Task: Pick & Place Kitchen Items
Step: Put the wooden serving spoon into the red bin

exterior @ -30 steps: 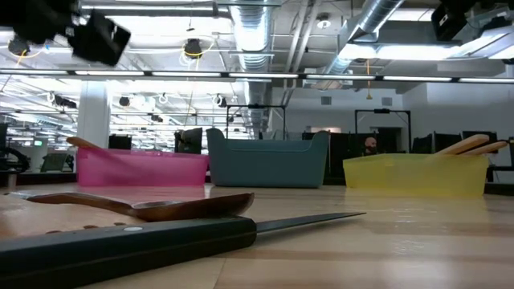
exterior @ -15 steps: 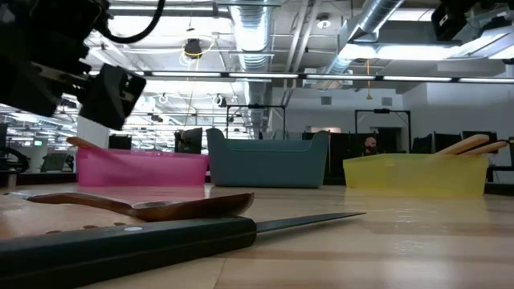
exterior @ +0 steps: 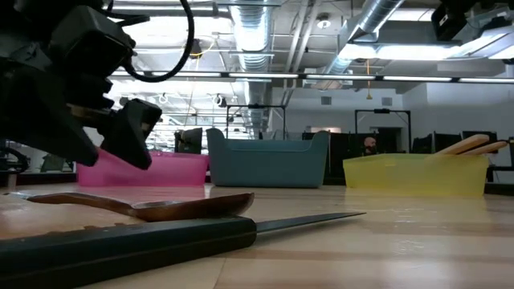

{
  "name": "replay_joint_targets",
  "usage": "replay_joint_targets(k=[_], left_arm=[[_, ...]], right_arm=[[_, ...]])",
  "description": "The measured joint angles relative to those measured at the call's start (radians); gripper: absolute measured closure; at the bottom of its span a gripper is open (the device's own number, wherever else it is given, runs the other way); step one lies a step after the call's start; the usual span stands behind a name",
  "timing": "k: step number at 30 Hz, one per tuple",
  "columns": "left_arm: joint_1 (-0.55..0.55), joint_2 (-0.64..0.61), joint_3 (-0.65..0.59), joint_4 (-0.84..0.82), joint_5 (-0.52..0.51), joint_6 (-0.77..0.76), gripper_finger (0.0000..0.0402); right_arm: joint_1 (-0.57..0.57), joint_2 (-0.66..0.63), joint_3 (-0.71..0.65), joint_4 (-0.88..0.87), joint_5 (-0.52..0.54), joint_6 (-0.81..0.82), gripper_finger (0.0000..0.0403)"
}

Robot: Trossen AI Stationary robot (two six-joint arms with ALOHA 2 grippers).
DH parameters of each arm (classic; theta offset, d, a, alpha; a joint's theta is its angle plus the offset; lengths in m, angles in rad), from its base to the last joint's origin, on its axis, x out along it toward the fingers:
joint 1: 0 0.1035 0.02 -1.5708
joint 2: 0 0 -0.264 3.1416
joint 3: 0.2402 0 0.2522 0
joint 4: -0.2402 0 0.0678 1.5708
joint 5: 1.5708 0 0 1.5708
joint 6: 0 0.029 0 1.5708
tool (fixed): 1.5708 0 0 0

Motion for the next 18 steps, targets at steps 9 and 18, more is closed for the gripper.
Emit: replay_joint_targets(k=[9, 18], left_arm=[[-0.008, 0.000, 0.000, 0.004, 0.041, 0.001, 0.0182], [-0.008, 0.080, 0.000, 0.011, 0.046, 0.006, 0.0182]], right_arm=[[0.000, 0.000, 0.000, -0.001, 0.000, -0.001, 0.0277], [0.000, 0.000, 0.000, -0.002, 0.000, -0.001, 0.0277]])
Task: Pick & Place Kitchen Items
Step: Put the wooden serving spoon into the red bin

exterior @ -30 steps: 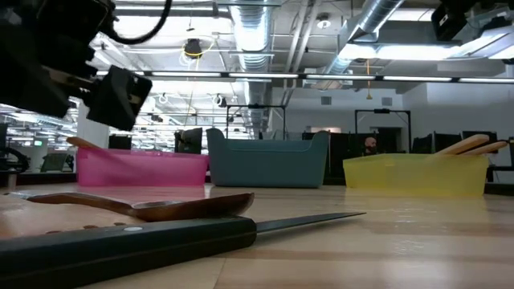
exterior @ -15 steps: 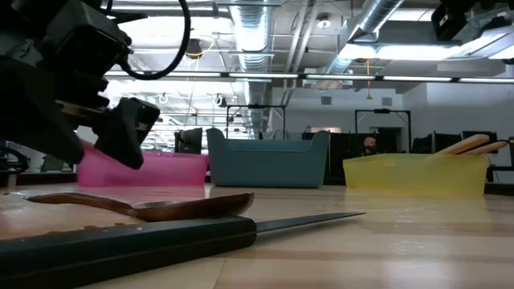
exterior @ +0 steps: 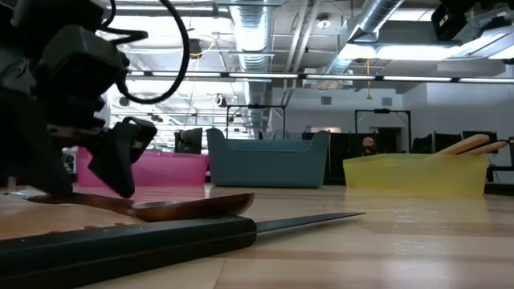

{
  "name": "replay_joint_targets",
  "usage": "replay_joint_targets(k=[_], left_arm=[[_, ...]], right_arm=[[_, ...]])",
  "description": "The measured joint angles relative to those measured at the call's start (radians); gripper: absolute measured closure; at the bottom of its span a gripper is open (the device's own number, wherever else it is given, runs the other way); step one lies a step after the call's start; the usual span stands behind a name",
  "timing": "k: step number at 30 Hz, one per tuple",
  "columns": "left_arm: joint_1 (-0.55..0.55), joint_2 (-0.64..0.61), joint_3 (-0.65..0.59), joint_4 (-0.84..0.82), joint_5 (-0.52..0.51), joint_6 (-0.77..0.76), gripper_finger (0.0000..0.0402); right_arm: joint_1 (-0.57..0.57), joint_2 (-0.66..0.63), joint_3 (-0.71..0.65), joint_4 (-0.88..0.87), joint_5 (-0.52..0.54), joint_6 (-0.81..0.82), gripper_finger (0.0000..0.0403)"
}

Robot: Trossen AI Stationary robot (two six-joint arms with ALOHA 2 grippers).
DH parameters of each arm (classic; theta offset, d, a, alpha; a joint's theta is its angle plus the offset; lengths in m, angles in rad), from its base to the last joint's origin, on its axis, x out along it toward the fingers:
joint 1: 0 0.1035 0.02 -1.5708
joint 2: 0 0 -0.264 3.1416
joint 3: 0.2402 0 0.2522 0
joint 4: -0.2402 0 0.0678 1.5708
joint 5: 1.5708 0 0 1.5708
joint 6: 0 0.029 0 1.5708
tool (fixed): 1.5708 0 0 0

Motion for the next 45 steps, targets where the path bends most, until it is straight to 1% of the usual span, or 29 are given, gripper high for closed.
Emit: replay_joint_targets(k=[3, 5, 7, 9, 12, 19, 20, 23, 27, 29, 33, 39, 45], left_arm=[[0.000, 0.023, 0.000, 0.003, -0.008, 0.001, 0.0183], [0.000, 0.036, 0.002, 0.008, -0.042, 0.000, 0.0190], [-0.001, 0.044, 0.002, 0.012, -0.072, 0.000, 0.0202], [0.003, 0.045, 0.003, 0.011, -0.081, -0.002, 0.0219], [0.010, 0.045, 0.003, 0.009, -0.088, -0.005, 0.0256], [0.012, 0.045, 0.003, 0.003, -0.118, -0.003, 0.0372], [0.011, 0.045, 0.002, 0.000, -0.118, -0.004, 0.0384], [0.020, 0.045, 0.003, 0.001, -0.119, -0.021, 0.0387], [0.052, 0.003, -0.002, -0.024, -0.161, -0.089, 0.0389], [0.081, -0.045, -0.005, -0.033, -0.173, -0.115, 0.0391], [0.143, -0.218, -0.002, -0.009, -0.162, -0.199, 0.0389], [0.211, -0.574, -0.002, 0.029, -0.113, -0.225, 0.0389], [0.226, -0.925, -0.002, 0.076, -0.057, -0.225, 0.0389]], right_arm=[[0.000, 0.000, 0.000, -0.002, 0.000, 0.000, 0.0277], [0.000, 0.000, 0.000, -0.002, 0.000, 0.000, 0.0277], [0.000, 0.000, 0.000, -0.002, 0.000, 0.000, 0.0277], [0.000, 0.000, 0.000, -0.001, 0.000, 0.000, 0.0277], [0.000, 0.000, 0.000, -0.001, 0.000, 0.000, 0.0277], [0.000, 0.000, 0.000, -0.001, 0.000, 0.000, 0.0277], [0.000, 0.000, 0.000, -0.001, 0.000, 0.000, 0.0277], [0.000, 0.000, 0.000, -0.001, 0.000, 0.001, 0.0277], [0.000, 0.000, 0.000, 0.001, 0.000, 0.001, 0.0277], [0.000, 0.000, 0.000, 0.001, 0.000, 0.001, 0.0277], [0.000, 0.000, 0.000, 0.001, 0.000, 0.001, 0.0277], [0.000, 0.000, 0.000, 0.002, 0.001, 0.001, 0.0277], [0.000, 0.000, 0.000, 0.002, 0.004, 0.001, 0.0277]])
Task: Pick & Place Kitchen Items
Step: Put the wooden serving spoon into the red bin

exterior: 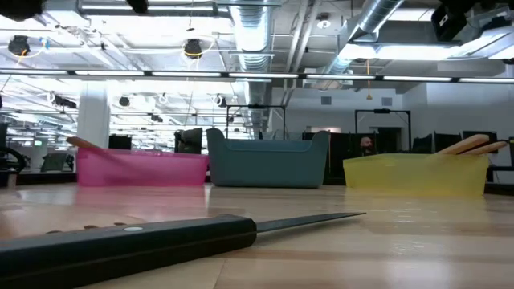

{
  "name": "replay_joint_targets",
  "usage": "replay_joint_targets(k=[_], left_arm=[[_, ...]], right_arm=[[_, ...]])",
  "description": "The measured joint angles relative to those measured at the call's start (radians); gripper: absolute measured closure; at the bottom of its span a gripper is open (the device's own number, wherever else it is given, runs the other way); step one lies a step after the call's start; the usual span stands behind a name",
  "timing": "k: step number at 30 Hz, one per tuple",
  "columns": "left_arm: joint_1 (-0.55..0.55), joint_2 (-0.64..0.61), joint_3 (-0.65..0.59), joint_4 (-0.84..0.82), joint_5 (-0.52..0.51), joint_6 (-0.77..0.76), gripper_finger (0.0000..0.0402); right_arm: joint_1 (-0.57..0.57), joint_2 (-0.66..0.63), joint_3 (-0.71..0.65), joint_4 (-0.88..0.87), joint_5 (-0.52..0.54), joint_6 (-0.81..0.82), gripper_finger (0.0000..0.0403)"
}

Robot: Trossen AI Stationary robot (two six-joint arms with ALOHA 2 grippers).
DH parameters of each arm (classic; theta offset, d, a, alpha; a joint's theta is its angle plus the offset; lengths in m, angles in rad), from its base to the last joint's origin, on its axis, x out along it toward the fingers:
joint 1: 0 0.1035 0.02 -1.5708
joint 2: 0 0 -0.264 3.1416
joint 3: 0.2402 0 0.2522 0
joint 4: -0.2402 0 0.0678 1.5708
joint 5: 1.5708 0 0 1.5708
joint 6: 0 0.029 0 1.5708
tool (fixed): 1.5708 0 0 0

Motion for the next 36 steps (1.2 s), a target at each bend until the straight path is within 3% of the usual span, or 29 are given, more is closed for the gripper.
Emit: replay_joint_targets(k=[5, 10, 18, 21, 24, 33, 36], left_arm=[[-0.001, -0.197, 0.000, 0.103, 0.136, 0.005, 0.0389], [-0.002, -0.293, 0.002, 0.216, 0.298, 0.009, 0.0389], [-0.002, -0.266, 0.002, 0.209, 0.304, 0.042, 0.0389], [-0.002, -0.225, 0.002, 0.166, 0.261, 0.120, 0.0389], [-0.002, -0.169, 0.002, 0.067, 0.092, 0.222, 0.0389], [-0.001, 0.146, 0.002, -0.036, -0.827, 0.528, 0.0389], [0.010, 0.269, 0.002, -0.036, -1.025, 0.587, 0.0389]], right_arm=[[0.000, 0.000, 0.000, 0.000, 0.038, 0.000, 0.0277], [0.000, 0.000, 0.000, 0.000, 0.057, 0.000, 0.0277], [0.000, 0.000, 0.000, 0.000, 0.057, 0.000, 0.0277], [0.000, 0.000, 0.000, 0.000, 0.057, 0.000, 0.0277], [0.000, 0.000, 0.000, 0.000, 0.057, 0.000, 0.0277], [0.000, 0.000, 0.000, -0.001, 0.057, 0.000, 0.0277], [0.000, 0.000, 0.000, 0.000, 0.057, 0.000, 0.0277]])
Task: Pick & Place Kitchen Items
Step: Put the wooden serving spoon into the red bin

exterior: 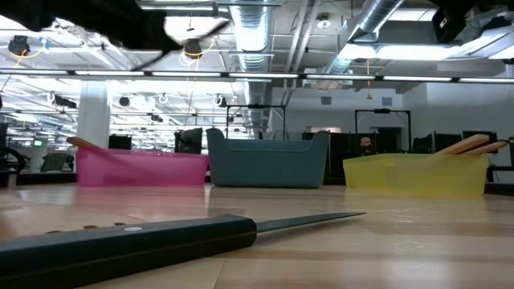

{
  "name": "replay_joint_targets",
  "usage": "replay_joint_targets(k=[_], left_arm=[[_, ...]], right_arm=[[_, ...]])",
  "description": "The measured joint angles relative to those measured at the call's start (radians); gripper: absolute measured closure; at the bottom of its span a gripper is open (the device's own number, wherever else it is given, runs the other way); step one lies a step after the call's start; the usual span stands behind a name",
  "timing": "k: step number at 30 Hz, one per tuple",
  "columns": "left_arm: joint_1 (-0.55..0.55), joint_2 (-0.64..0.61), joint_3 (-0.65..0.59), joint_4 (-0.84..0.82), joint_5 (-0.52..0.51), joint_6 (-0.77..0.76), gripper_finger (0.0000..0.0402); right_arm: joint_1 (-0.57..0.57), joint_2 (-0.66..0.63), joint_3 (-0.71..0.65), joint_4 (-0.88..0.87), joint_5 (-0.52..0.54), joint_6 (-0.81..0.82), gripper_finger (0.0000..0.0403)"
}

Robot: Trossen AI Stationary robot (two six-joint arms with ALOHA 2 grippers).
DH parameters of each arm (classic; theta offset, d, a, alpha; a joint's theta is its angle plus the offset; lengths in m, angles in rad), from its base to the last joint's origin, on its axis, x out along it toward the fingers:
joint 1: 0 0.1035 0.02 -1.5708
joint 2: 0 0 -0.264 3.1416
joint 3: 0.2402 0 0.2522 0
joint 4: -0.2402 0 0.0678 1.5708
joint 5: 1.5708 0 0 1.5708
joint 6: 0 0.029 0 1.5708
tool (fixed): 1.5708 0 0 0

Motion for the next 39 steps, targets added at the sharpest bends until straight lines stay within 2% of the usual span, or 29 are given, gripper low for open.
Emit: replay_joint_targets(k=[2, 5, 10, 15, 18, 21, 23, 26, 31, 34, 37, 39], left_arm=[[0.005, 0.064, 0.000, 0.001, -0.046, 0.002, 0.0389], [0.009, 0.133, 0.000, 0.003, -0.050, -0.002, 0.0389], [0.009, 0.149, 0.003, 0.009, -0.052, -0.053, 0.0389], [0.026, 0.051, 0.036, -0.001, -0.059, -0.006, 0.0389], [0.066, -0.029, 0.045, -0.062, -0.060, -0.005, 0.0389], [0.113, -0.107, 0.046, -0.192, -0.060, -0.094, 0.0389], [0.143, -0.146, 0.046, -0.339, -0.049, -0.199, 0.0389], [0.199, -0.188, 0.046, -0.576, 0.029, -0.378, 0.0389], [0.341, -0.185, 0.045, -0.902, 0.255, -0.674, 0.0389], [0.432, -0.161, 0.044, -0.992, 0.380, -0.777, 0.0388], [0.524, -0.137, 0.045, -0.998, 0.482, -0.785, 0.0388], [0.581, -0.121, 0.045, -0.997, 0.514, -0.785, 0.0388]], right_arm=[[0.000, 0.000, 0.000, 0.000, 0.000, 0.000, 0.0277], [0.000, 0.000, 0.000, 0.000, 0.000, 0.000, 0.0277], [0.000, 0.000, 0.000, 0.000, -0.001, 0.000, 0.0277], [0.000, 0.000, 0.000, -0.001, 0.000, 0.000, 0.0277], [0.000, 0.000, 0.000, -0.001, -0.001, 0.000, 0.0277], [0.000, 0.000, 0.000, 0.000, 0.000, 0.000, 0.0277], [0.000, 0.000, 0.000, 0.000, -0.001, 0.000, 0.0277], [0.000, 0.000, 0.000, -0.001, -0.001, 0.011, 0.0277], [0.000, 0.000, 0.000, -0.001, -0.001, 0.012, 0.0277], [0.000, 0.000, 0.000, 0.000, -0.001, 0.011, 0.0277], [0.000, 0.000, 0.000, -0.001, 0.001, 0.018, 0.0277], [0.000, 0.000, 0.000, 0.000, 0.012, 0.018, 0.0277]])
